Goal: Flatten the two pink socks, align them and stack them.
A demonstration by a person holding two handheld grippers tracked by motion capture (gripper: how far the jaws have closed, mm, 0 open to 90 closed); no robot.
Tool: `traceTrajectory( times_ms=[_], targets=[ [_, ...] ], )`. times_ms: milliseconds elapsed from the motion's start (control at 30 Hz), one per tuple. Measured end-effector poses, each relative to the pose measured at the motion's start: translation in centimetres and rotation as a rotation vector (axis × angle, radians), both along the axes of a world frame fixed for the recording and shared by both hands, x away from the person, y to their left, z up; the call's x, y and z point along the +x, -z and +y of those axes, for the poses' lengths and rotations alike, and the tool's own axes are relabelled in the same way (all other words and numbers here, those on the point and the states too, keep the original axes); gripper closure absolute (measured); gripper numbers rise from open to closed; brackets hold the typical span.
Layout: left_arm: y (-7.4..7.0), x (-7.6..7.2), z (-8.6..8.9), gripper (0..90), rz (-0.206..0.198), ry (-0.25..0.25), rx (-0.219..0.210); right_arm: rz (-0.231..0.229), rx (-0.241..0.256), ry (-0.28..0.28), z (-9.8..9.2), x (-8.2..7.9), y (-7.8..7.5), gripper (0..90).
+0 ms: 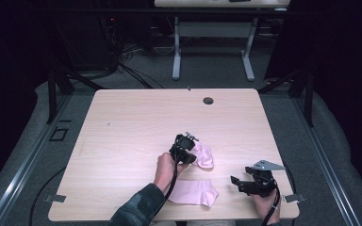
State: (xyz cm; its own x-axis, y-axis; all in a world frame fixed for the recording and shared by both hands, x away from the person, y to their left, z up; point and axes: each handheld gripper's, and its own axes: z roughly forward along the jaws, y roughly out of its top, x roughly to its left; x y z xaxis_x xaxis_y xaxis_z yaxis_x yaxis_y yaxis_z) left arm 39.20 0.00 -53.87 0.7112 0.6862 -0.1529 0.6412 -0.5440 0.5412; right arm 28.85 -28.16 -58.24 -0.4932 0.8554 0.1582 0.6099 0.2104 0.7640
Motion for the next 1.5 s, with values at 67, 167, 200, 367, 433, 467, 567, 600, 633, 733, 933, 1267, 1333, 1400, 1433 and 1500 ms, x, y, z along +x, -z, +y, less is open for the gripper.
traceTrajectory(
  times_ms=[67,167,200,367,433,467,567,600,633,733,933,1267,1333,1400,1433,1500],
  targets=[
    [-0.4,0.1,-0.2,74.0,0.006,-0.003,-0.015,0.0,-0.004,0.001,0.0,0.0,0.0,20.7],
    [-0.6,0.3,-1.0,56.6,0.0,0.005,-0.007,-0.002,-0.011,-0.001,0.1,0.0,0.0,20.7],
    [-0.6,0.3,-1.4,55.2,0.001,0.014,0.001,-0.002,-0.012,-0.001,0.1,0.0,0.0,20.7],
    [0.3,0.6,-3.3,58.1,0.006,0.045,0.059,-0.006,-0.018,0.0,0.2,0.0,0.0,20.7],
    [0.6,0.6,-3.8,67.2,0.003,0.056,0.075,-0.003,-0.022,-0.003,0.2,0.0,0.0,20.7],
    [0.7,0.5,-3.9,73.3,0.002,0.062,0.079,-0.002,-0.025,-0.004,0.2,0.0,0.0,20.7],
    [0.7,0.3,-4.3,86.3,-0.013,0.085,0.094,-0.004,-0.022,-0.002,0.2,0.0,0.0,20.7],
    [0.7,0.3,-4.4,87.2,-0.016,0.088,0.093,-0.003,-0.022,-0.002,0.2,0.0,0.0,20.7],
    [0.7,0.3,-4.3,88.0,-0.015,0.088,0.091,-0.005,-0.023,-0.003,0.2,0.0,0.0,20.7],
    [0.3,0.2,-4.1,88.8,-0.024,0.088,0.07,-0.004,-0.022,-0.004,0.2,0.0,0.0,20.6],
    [-1.2,0.1,-3.2,89.0,-0.04,0.084,0.006,0.01,-0.015,-0.007,0.1,0.0,0.0,20.6],
    [-5.0,-0.4,-2.5,88.9,-0.077,0.107,-0.078,0.03,0.065,-0.084,2.4,1.6,-1.9,26.0],
    [-5.6,-0.6,-2.5,88.9,-0.083,0.113,-0.089,0.03,0.076,-0.094,2.8,2.0,-2.1,28.5],
    [-6.1,-0.8,-2.5,88.9,-0.089,0.123,-0.103,0.036,0.074,-0.102,3.5,2.9,-2.3,31.9],
    [-6.6,-1.1,-2.4,88.9,-0.096,0.133,-0.112,0.033,0.085,-0.112,3.9,3.8,-2.4,37.6],
    [-7.0,-1.3,-2.4,88.9,-0.104,0.137,-0.123,0.037,0.109,-0.116,4.1,4.5,-2.5,42.8]
  ],
)
